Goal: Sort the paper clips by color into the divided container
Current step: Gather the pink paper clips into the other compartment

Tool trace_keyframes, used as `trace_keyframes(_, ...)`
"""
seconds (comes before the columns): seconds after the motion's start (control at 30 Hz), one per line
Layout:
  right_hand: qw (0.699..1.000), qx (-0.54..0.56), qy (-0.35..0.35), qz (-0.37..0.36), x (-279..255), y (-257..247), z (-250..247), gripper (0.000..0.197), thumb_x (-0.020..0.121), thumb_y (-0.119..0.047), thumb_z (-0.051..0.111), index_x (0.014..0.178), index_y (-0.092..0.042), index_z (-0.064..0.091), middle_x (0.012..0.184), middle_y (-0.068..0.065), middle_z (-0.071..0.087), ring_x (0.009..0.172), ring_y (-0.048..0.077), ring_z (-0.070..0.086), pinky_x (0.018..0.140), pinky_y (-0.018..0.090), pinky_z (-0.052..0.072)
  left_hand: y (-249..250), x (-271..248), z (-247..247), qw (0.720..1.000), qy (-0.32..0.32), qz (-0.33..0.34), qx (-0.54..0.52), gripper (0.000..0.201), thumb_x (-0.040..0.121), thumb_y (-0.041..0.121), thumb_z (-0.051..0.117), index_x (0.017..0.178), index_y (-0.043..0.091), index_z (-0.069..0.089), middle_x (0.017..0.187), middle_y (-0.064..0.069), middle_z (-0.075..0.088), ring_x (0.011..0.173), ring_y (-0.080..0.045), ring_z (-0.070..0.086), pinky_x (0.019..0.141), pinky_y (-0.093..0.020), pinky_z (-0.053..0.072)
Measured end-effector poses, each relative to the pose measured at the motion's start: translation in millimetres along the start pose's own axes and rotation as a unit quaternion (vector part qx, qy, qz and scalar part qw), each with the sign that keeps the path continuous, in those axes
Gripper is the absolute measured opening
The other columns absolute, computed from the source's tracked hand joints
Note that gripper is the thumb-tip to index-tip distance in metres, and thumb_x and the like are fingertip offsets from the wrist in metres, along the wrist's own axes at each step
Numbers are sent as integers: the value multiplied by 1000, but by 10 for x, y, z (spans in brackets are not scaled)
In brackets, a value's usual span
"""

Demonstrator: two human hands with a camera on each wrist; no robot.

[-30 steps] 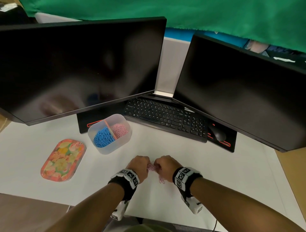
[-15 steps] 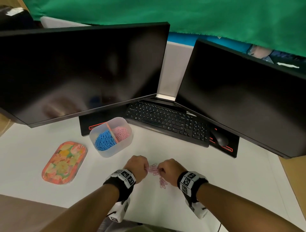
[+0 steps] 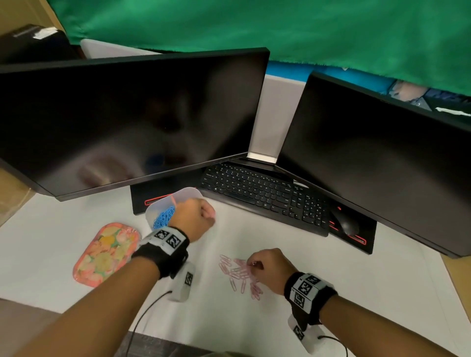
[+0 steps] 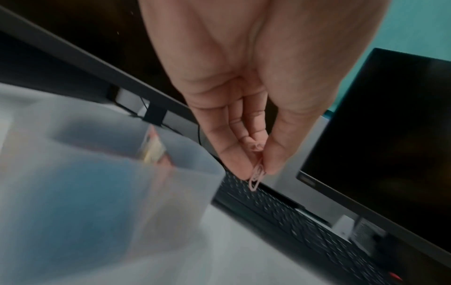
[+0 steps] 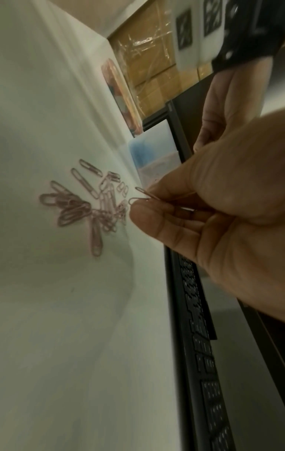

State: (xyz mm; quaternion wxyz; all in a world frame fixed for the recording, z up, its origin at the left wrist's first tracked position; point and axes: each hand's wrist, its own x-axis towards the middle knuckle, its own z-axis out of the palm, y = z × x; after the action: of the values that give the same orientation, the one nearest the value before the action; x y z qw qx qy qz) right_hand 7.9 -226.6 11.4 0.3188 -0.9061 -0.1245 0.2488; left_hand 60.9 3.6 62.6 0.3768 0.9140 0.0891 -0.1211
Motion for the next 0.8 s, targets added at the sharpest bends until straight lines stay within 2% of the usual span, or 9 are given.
trace_keyframes(0.07,1000,18,9,-1,7,-65,-36,20,90,-26,61,95,-12,74,86,5,72,79,18,66,72,25,55,-1,160,-125,999,29,-26,13,12,82,10,61,78,18,69,78,5,69,76,-12,65,69,-21,53)
trace_keyframes(0.13,999,29,14,3,39,-145,-81,19,89,-27,62,96,-14,74,87,3,72,79,16,66,73,25,55,-14,298,-194,996,48,-49,58,10,82,14,62,79,18,70,76,5,67,74,-13,64,65,-24,50)
trace_keyframes(0.2,999,30,15,0,99,-255,-139,17,90,-26,61,97,-17,74,88,0,72,80,13,66,76,25,55,-27,390,-213,989,35,-72,121,8,85,19,62,84,13,69,74,2,62,71,-17,61,62,-24,46)
trace_keyframes(0.27,999,22,17,-15,191,-404,-202,16,90,-24,60,94,-18,74,82,-3,70,74,9,62,71,22,51,-40,426,-204,983,26,-98,155,16,86,24,62,90,8,64,72,-2,59,70,-21,59,62,-26,45)
trace_keyframes(0.33,999,23,21,-28,301,-585,-267,14,90,-23,61,88,-19,74,72,-7,64,65,7,57,65,22,47,-74,433,-200,983,33,-110,144,18,87,23,59,96,9,65,74,-4,60,70,-23,59,62,-27,46)
trace_keyframes(0.4,998,38,27,-32,446,-772,-323,13,90,-23,62,83,-23,72,67,-6,63,61,13,59,64,27,53,-123,402,-223,988,62,-109,94,15,90,21,57,99,13,67,88,-6,65,76,-25,60,66,-28,48)
trace_keyframes(0.5,998,45,32,-33,693,-1047,-354,12,90,-18,61,90,-16,73,74,5,70,68,23,69,65,33,60,-221,275,-297,986,136,-97,5,14,90,17,57,96,19,70,100,-4,67,90,-25,63,80,-31,52)
trace_keyframes(0.6,999,8,23,-47,973,-1283,-336,18,91,-9,55,88,-1,71,82,16,71,77,30,69,71,40,59,-308,79,-348,985,151,-82,-25,16,87,10,57,92,15,71,100,-3,68,95,-22,62,88,-31,49)
trace_keyframes(0.8,999,-25,27,-8,1498,-1440,-176,16,80,-8,58,81,-5,74,83,13,72,75,30,71,67,39,61,-486,-225,-316,993,107,-44,-6,21,86,9,53,80,19,71,81,3,70,79,-15,64,80,-26,52)
